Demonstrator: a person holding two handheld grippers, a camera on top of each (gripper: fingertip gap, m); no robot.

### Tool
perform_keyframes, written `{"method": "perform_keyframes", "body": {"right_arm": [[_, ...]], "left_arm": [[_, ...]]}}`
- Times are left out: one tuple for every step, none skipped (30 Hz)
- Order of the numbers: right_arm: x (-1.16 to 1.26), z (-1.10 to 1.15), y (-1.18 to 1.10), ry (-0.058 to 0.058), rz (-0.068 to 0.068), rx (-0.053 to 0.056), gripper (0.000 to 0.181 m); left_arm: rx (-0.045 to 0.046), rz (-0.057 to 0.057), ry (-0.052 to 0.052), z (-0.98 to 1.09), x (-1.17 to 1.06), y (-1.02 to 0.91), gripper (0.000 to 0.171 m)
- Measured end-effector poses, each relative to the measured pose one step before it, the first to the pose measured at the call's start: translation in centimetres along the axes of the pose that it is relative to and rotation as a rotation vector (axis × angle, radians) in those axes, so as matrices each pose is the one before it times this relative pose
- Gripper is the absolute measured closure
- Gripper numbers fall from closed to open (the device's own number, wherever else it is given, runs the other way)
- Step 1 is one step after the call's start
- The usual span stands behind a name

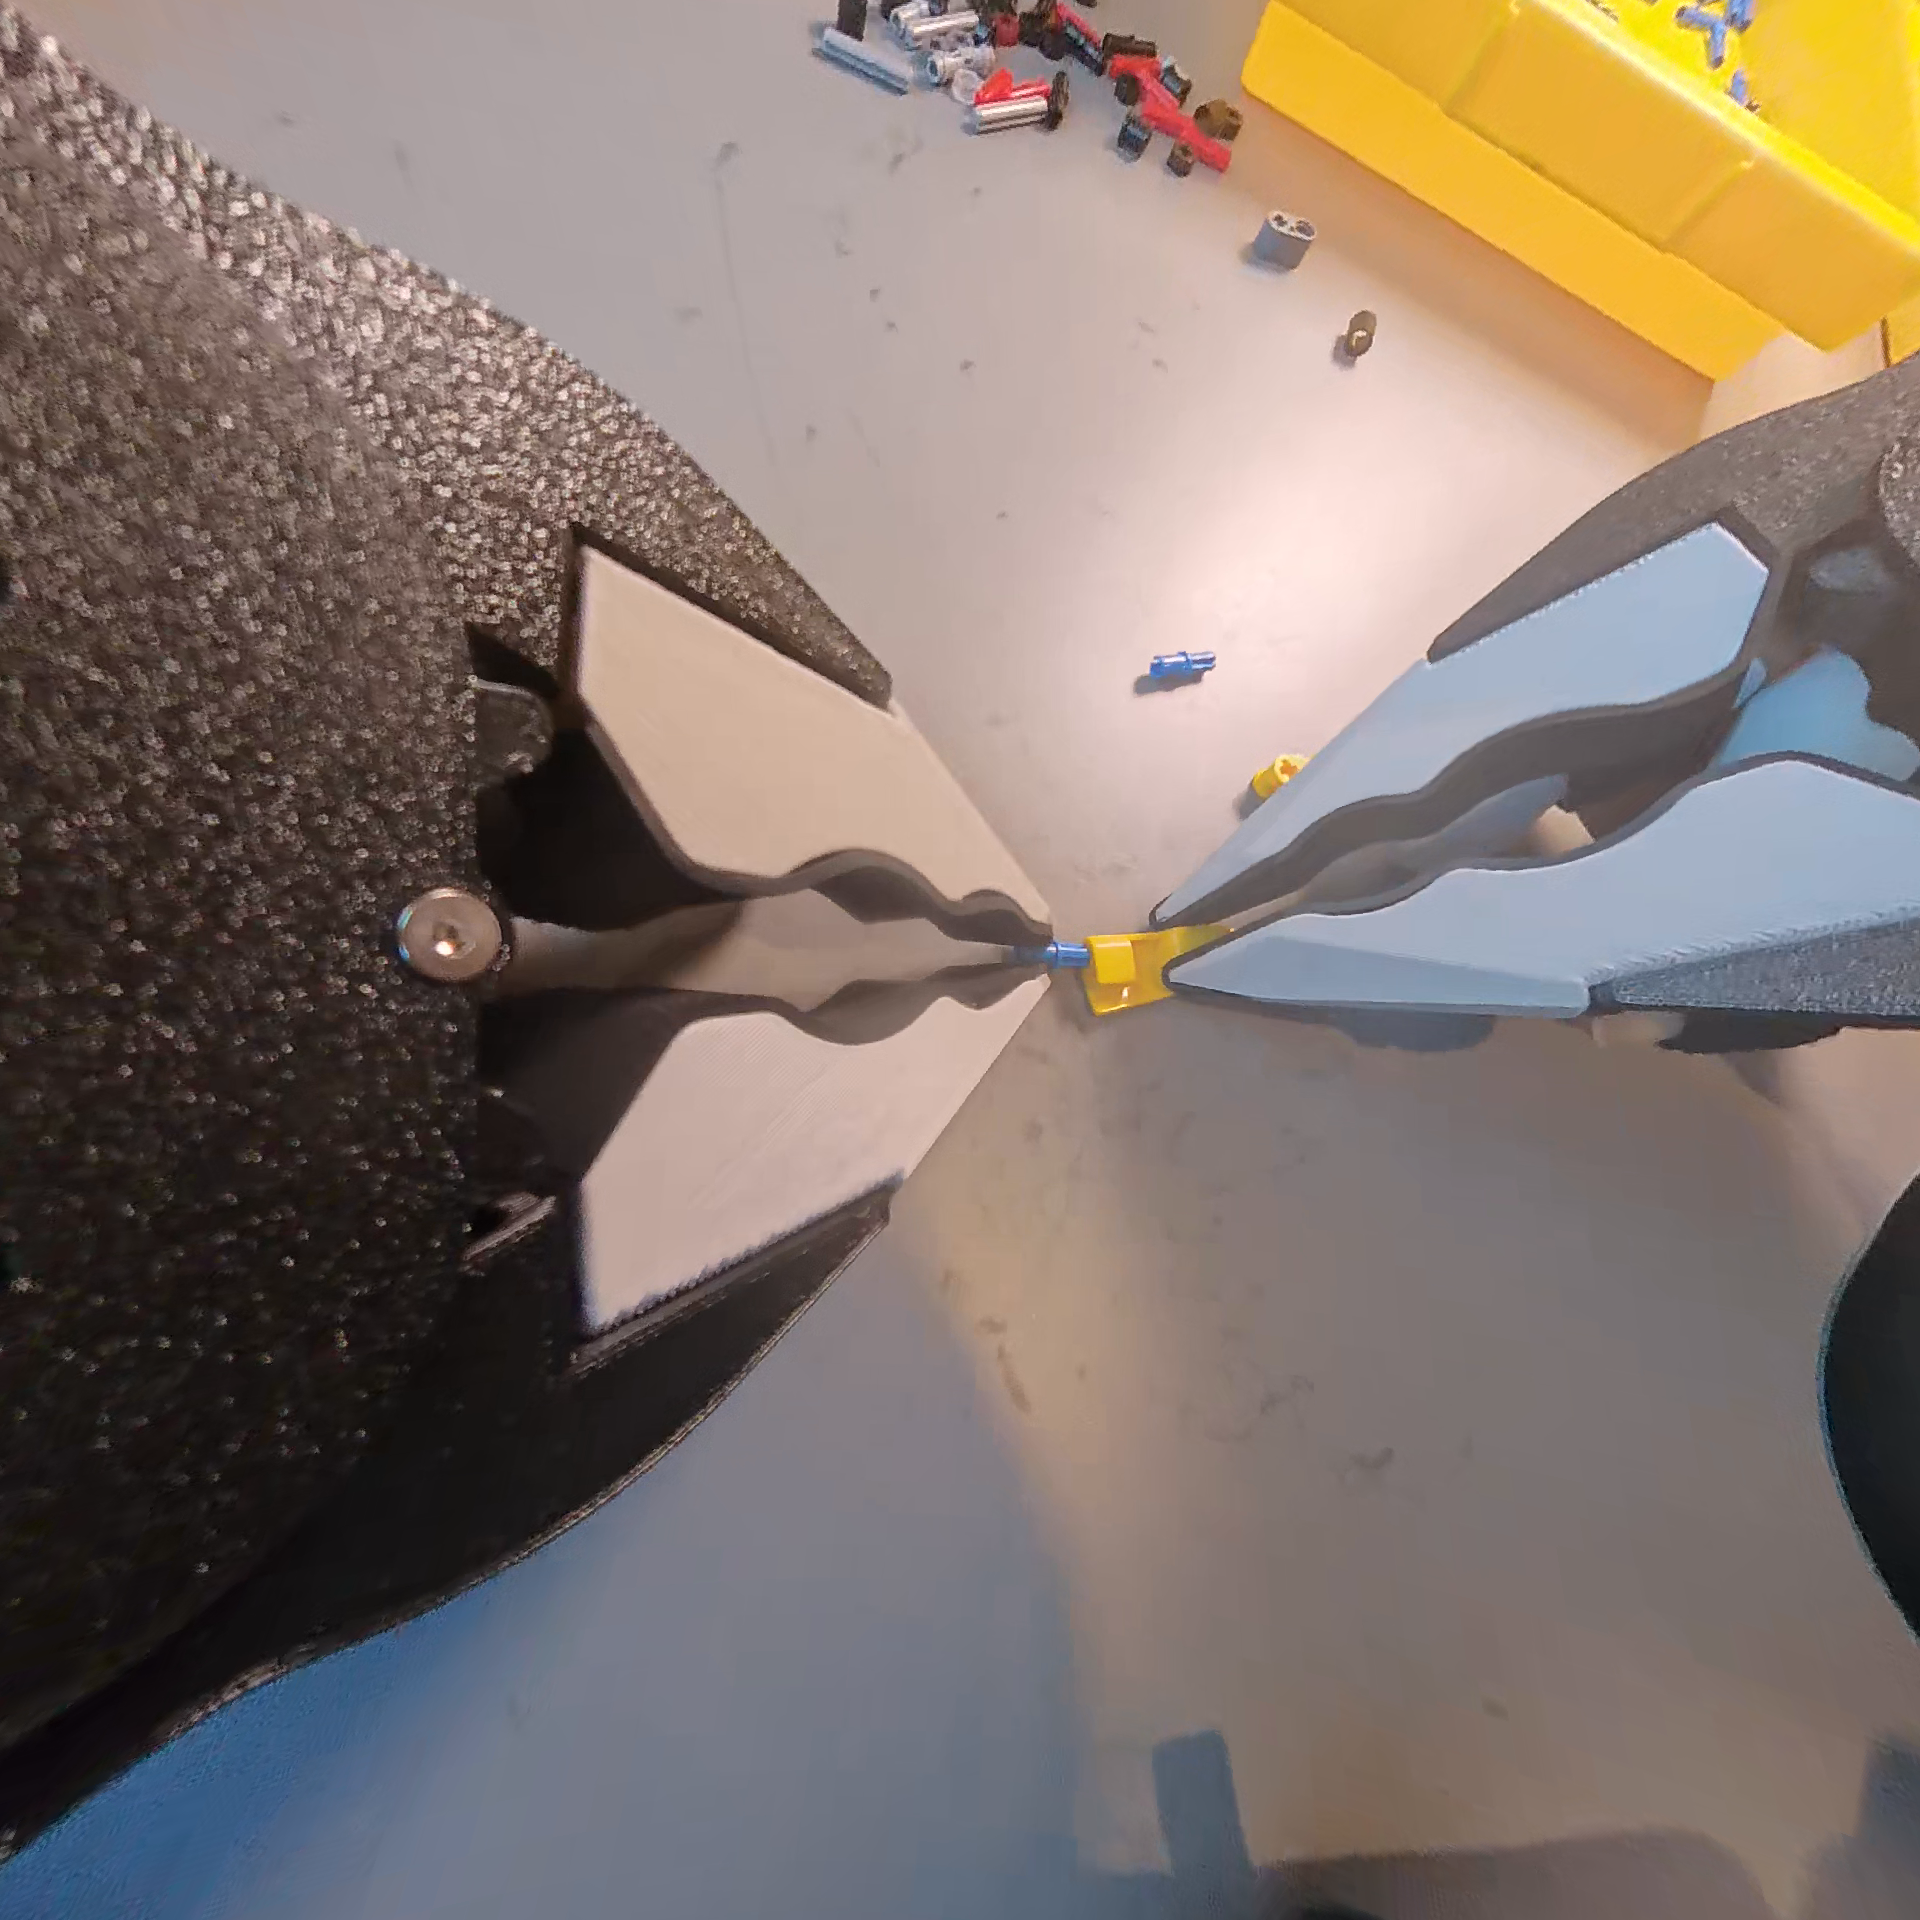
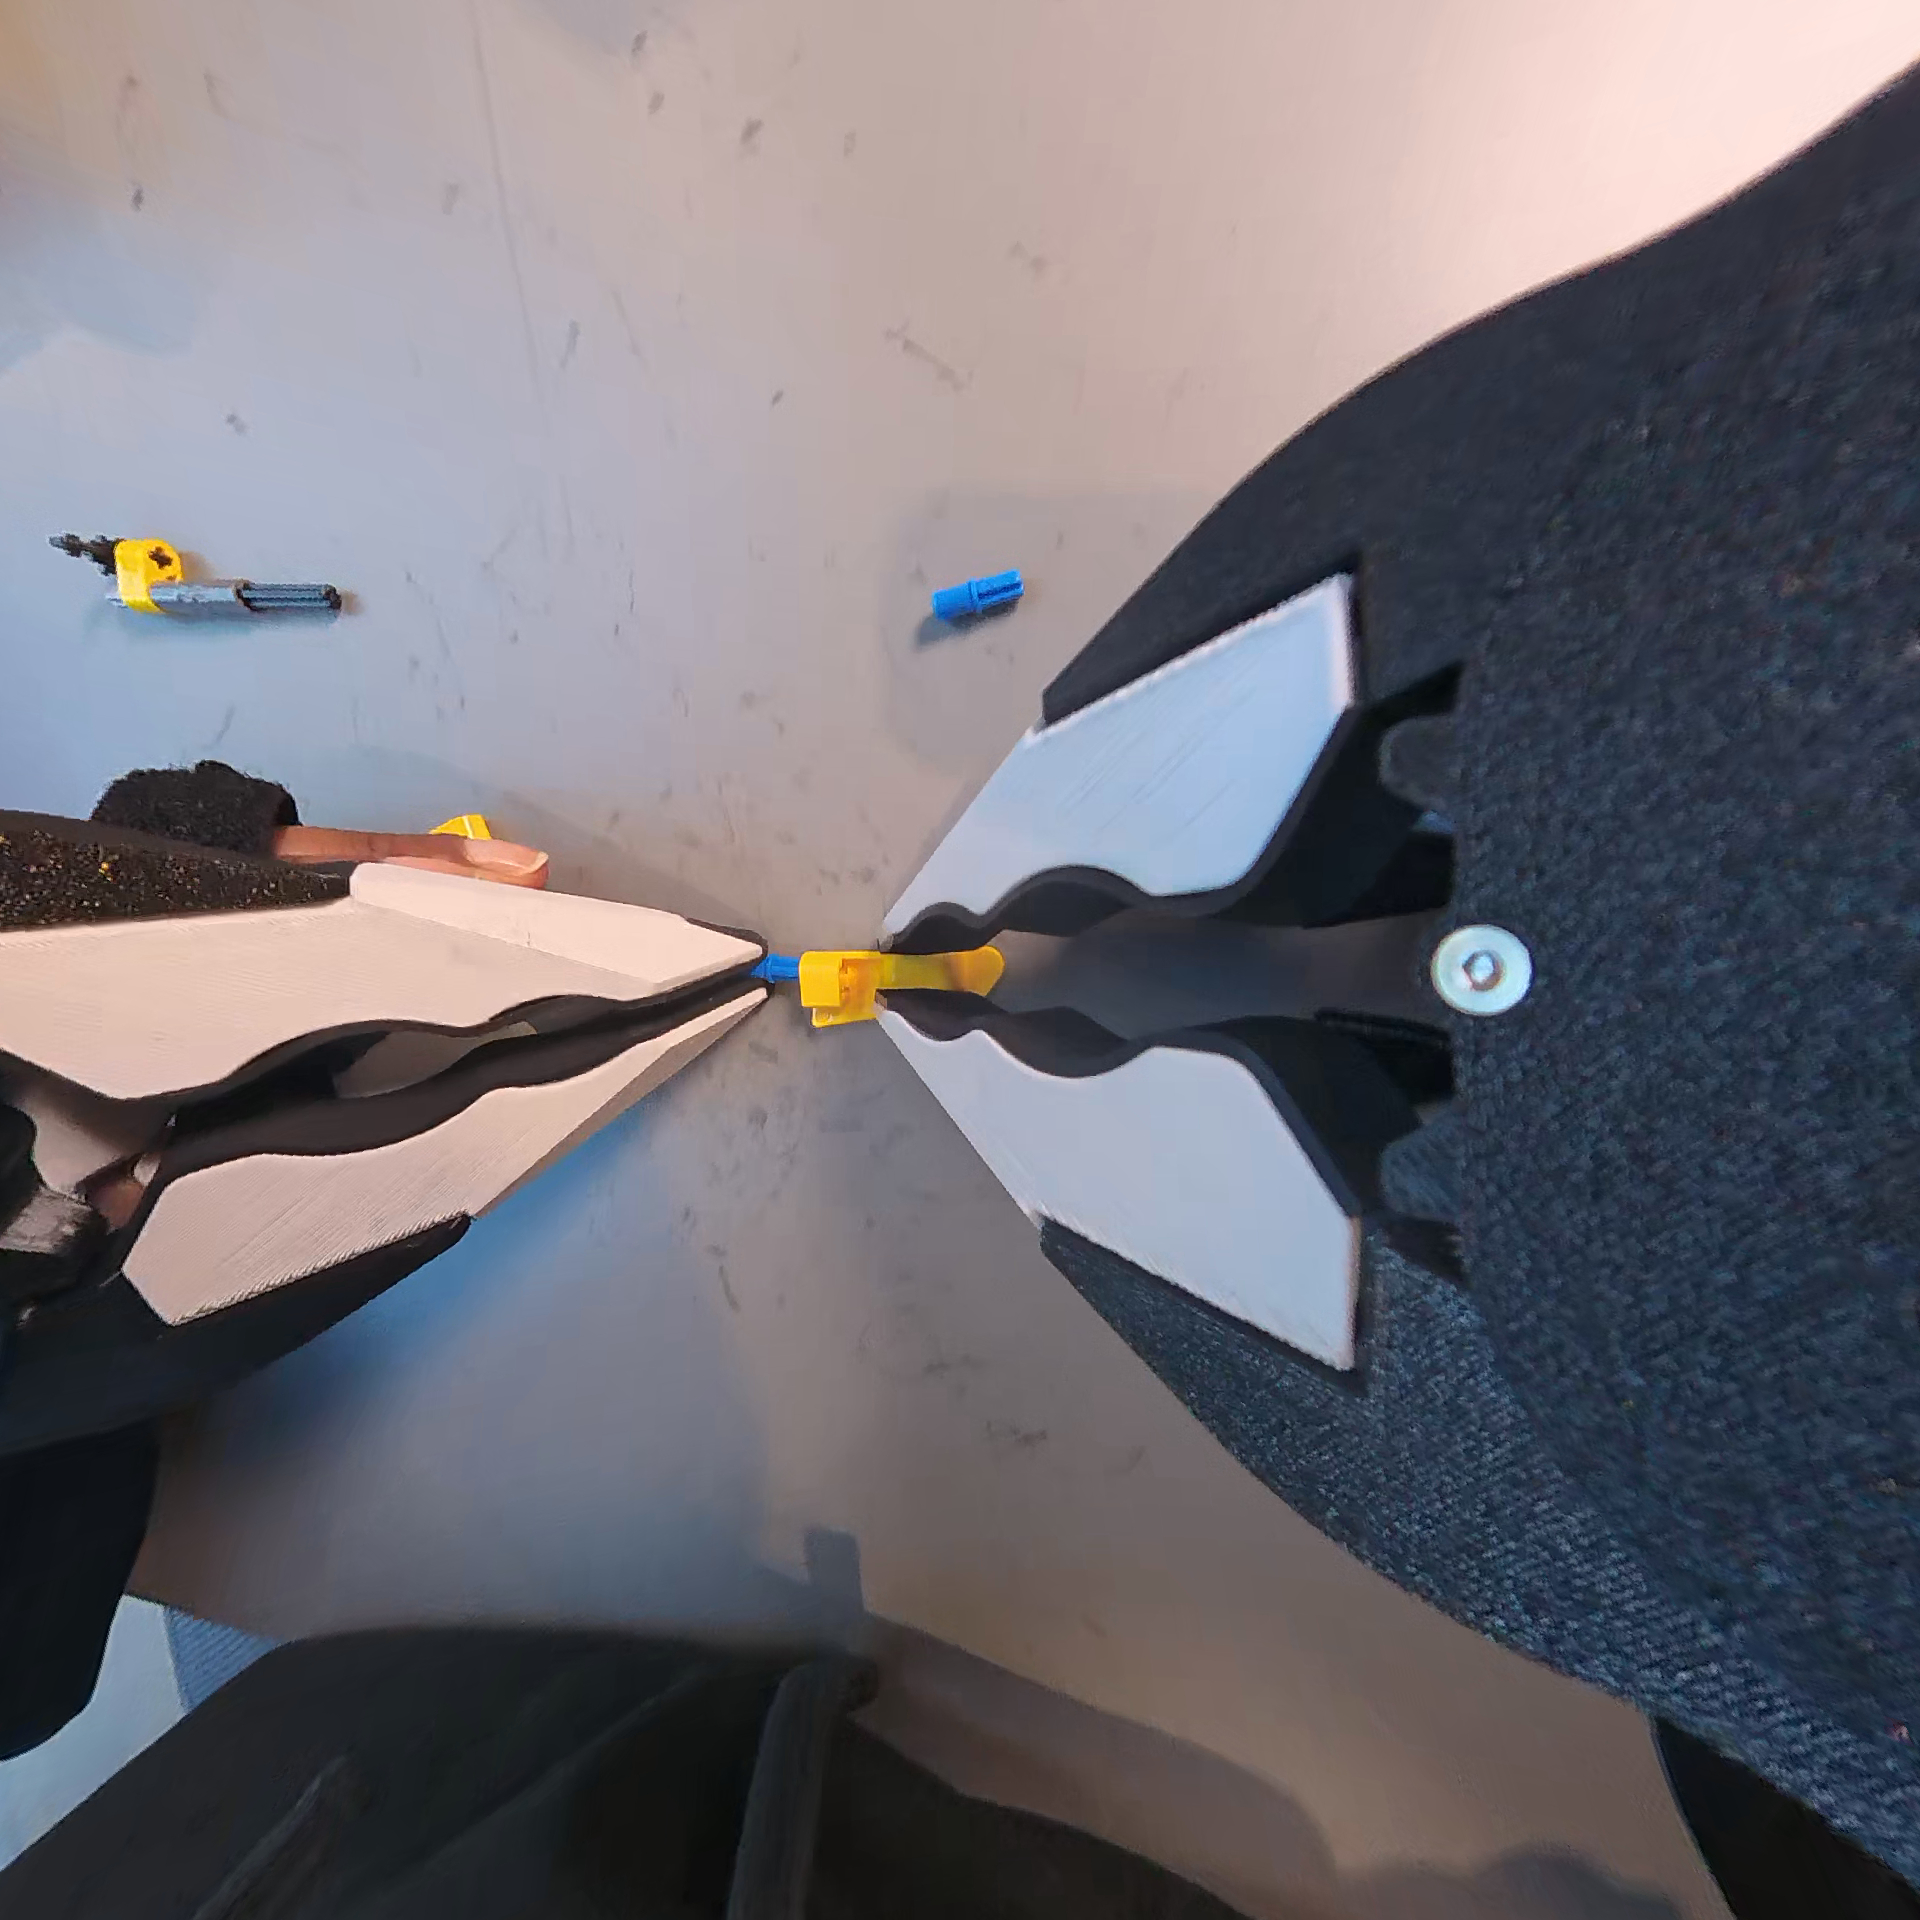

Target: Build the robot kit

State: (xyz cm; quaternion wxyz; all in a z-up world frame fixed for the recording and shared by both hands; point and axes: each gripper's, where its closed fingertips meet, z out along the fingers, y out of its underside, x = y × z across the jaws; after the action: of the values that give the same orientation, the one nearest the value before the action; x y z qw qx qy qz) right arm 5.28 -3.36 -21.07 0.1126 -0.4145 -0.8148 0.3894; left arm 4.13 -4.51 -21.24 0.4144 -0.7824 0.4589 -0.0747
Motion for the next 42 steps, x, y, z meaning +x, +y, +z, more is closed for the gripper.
{"method": "perform_keyframes", "body": {"right_arm": [[0.013, 0.016, -0.028, 0.0001, -0.0007, 0.0016, 0.176], [0.004, 0.118, -0.109, 0.0044, 0.0006, 0.005, 0.177], [-0.008, 0.045, -0.048, 0.0054, -0.0023, -0.0002, 0.177], [0.0, 0.015, -0.002, 0.0052, -0.0003, -0.0016, 0.177], [0.006, 0.009, -0.021, 0.0046, 0.0039, 0.0007, 0.177], [0.012, 0.014, -0.013, 0.0048, 0.0059, 0.0039, 0.177], [-0.002, 0.036, -0.041, 0.0054, 0.0034, 0.0042, 0.177], [0.008, 0.018, -0.025, 0.0071, -0.0007, -0.002, 0.177], [0.007, 0.022, -0.023, 0.008, -0.0047, -0.0039, 0.177], [0.001, 0.017, -0.011, 0.0039, -0.0018, -0.0029, 0.177], [0.008, 0.022, -0.024, 0.0013, -0.0007, -0.001, 0.178], [-0.001, 0.012, -0.004, 0.0031, -0.0026, -0.0016, 0.178], [-0.005, 0.012, 0.008, 0.004, -0.0043, -0.0028, 0.178], [-0.002, 0.004, -0.005, 0.0034, -0.0031, -0.0023, 0.177], [-0.005, -0.004, 0.035, 0.0003, -0.0011, -0.0002, 0.177], [-0.005, -0.004, 0.02, -0.0043, 0.0015, 0.0022, 0.177], [0.005, -0.006, 0.011, -0.0005, -0.0043, 0.0033, 0.177], [-0.013, -0.007, -0.018, 0.0027, -0.0089, 0.0015, 0.176], [0.004, 0.011, -0.048, 0.0062, -0.0135, 0.0004, 0.176], [0.05, 0.047, -0.101, 0.009, -0.0134, 0.004, 0.176], [0.036, 0.035, -0.149, 0.0049, -0.0049, 0.0087, 0.175], [-0.009, 0.009, -0.221, 0.0002, -0.0023, 0.0138, 0.175], [0.015, -0.016, -0.24, 0.0023, -0.0086, 0.0141, 0.175], [-0.049, 0.01, -0.242, 0.0028, -0.0137, 0.0104, 0.174], [-0.19, 0.064, -0.098, -0.0023, -0.0185, -0.003, 0.17], [-0.276, 0.145, -0.059, -0.0039, -0.0195, -0.0086, 0.162], [-0.175, 0.165, -0.088, 0.0026, -0.0182, -0.0067, 0.159], [-0.123, 0.165, -0.119, 0.0054, -0.0185, -0.0041, 0.156], [-0.104, 0.168, -0.163, 0.0052, -0.0152, -0.0013, 0.154], [-0.019, 0.168, -0.111, 0.0079, -0.0138, -0.0049, 0.154], [0.06, 0.182, -0.03, 0.0114, -0.0145, -0.009, 0.155], [0.058, 0.15, 0.003, 0.0101, -0.0157, -0.0089, 0.162], [0.111, 0.055, -0.029, 0.0111, -0.0177, -0.0027, 0.168], [0.038, 0.023, -0.052, 0.0012, -0.004, 0.0021, 0.168], [0.02, 0.004, -0.09, -0.0049, 0.0104, 0.0059, 0.168], [0.031, 0.001, -0.051, -0.0032, 0.007, 0.0054, 0.168], [0.05, 0.017, -0.028, -0.0004, 0.0022, 0.0029, 0.168], [0.033, 0.012, -0.037, -0.0004, 0.0025, -0.0008, 0.168], [0.089, -0.002, -0.089, 0.0023, 0.0026, 0.0008, 0.168], [0.14, -0.033, -0.043, 0.0047, 0.0013, -0.0015, 0.168], [0.119, -0.012, 0.141, 0.0029, 0.0001, -0.0103, 0.168], [0.198, 0.013, 0.157, 0.0092, -0.0012, -0.0068, 0.168]], "left_arm": [[0.00233, 0.0095, -0.0006, 0.008, 0.008, -0.028, 0.171], [0.00179, 0.0076, -0.0013, 0.073, 0.031, -0.09, 0.171], [0.00067, 0.0056, -0.002, 0.065, 0.034, -0.075, 0.171], [-0.00035, 0.0001, -0.001, 0.028, 0.005, -0.031, 0.171], [-0.00096, -0.0034, -0.0012, 0.008, -0.001, -0.011, 0.171], [-0.00158, -0.0055, -0.0009, 0.035, 0.015, -0.043, 0.171], [-0.00161, -0.0073, 0.002, 0.067, 0.038, -0.075, 0.171], [-0.00466, -0.0025, 0.0006, 0.052, 0.027, -0.068, 0.171], [-0.00802, 0.0039, -0.0026, 0.031, 0.003, -0.022, 0.171], [-0.00823, 0.0056, -0.0035, 0.011, 0.002, -0.013, 0.171], [-0.00522, 0.0032, -0.0026, 0.004, -0.005, -0.002, 0.171], [-0.00113, -0.0004, -0.0014, 0.001, -0.006, 0.002, 0.171], [0.00061, -0.0018, -0.0015, 0.012, -0.019, 0.003, 0.171], [-0.0007, 0.0014, -0.0026, -0.01, -0.028, 0.022, 0.171], [-0.00368, 0.0046, -0.0004, -0.01, -0.025, 0.045, 0.17], [-0.00471, 0.0056, 0.0032, -0.018, -0.015, 0.045, 0.17], [-0.00362, 0.0073, 0.0031, -0.037, -0.017, 0.05, 0.17], [-0.00289, 0.0053, 0.0017, -0.053, -0.017, 0.059, 0.17], [-0.00245, 0.0016, -0.0001, -0.088, -0.024, 0.065, 0.169], [-0.00031, 0.0005, -0.004, -0.123, -0.05, 0.061, 0.169], [0.00331, -0.003, -0.0052, -0.189, -0.063, 0.021, 0.169], [0.00454, -0.007, -0.0045, -0.226, -0.047, -0.001, 0.169], [0.00486, -0.0082, -0.0049, -0.228, -0.041, 0.009, 0.169], [0.00273, -0.0076, -0.0029, -0.207, 0.015, 0.017, 0.169], [-0.00166, -0.0046, -0.0034, -0.186, 0.001, 0.081, 0.169], [-0.00153, -0.0006, -0.009, -0.169, -0.081, 0.082, 0.169], [0.00073, -0.0019, -0.0051, -0.185, -0.06, 0.054, 0.169], [0.0047, -0.0042, -0.0001, -0.16, -0.004, 0.0, 0.169], [0.00674, -0.003, 0.0016, -0.155, 0.02, -0.041, 0.169], [0.00712, -0.0001, 0.0, -0.12, -0.006, -0.056, 0.169], [0.00881, -0.001, -0.0006, -0.117, -0.028, -0.12, 0.169], [0.01179, -0.0049, 0.0056, -0.117, 0.043, -0.171, 0.169], [0.01091, -0.0075, 0.0122, -0.088, 0.142, -0.147, 0.169], [0.00557, -0.0058, 0.0049, -0.064, 0.041, -0.033, 0.169], [0.00256, -0.0034, 0.0007, -0.055, -0.009, 0.041, 0.168], [0.00385, -0.0051, 0.0023, -0.047, 0.004, 0.003, 0.169], [0.00358, -0.0061, 0.0013, -0.048, -0.026, 0.0, 0.168], [0.00231, -0.0065, 0.0013, -0.055, -0.041, 0.035, 0.168], [0.00498, -0.0096, 0.0007, -0.087, -0.068, -0.003, 0.168], [0.00821, -0.0126, -0.0021, -0.176, -0.155, -0.032, 0.167], [0.0105, -0.0155, -0.0071, -0.275, -0.295, -0.042, 0.165], [0.01152, -0.0207, -0.0099, -0.373, -0.442, -0.033, 0.16]]}}
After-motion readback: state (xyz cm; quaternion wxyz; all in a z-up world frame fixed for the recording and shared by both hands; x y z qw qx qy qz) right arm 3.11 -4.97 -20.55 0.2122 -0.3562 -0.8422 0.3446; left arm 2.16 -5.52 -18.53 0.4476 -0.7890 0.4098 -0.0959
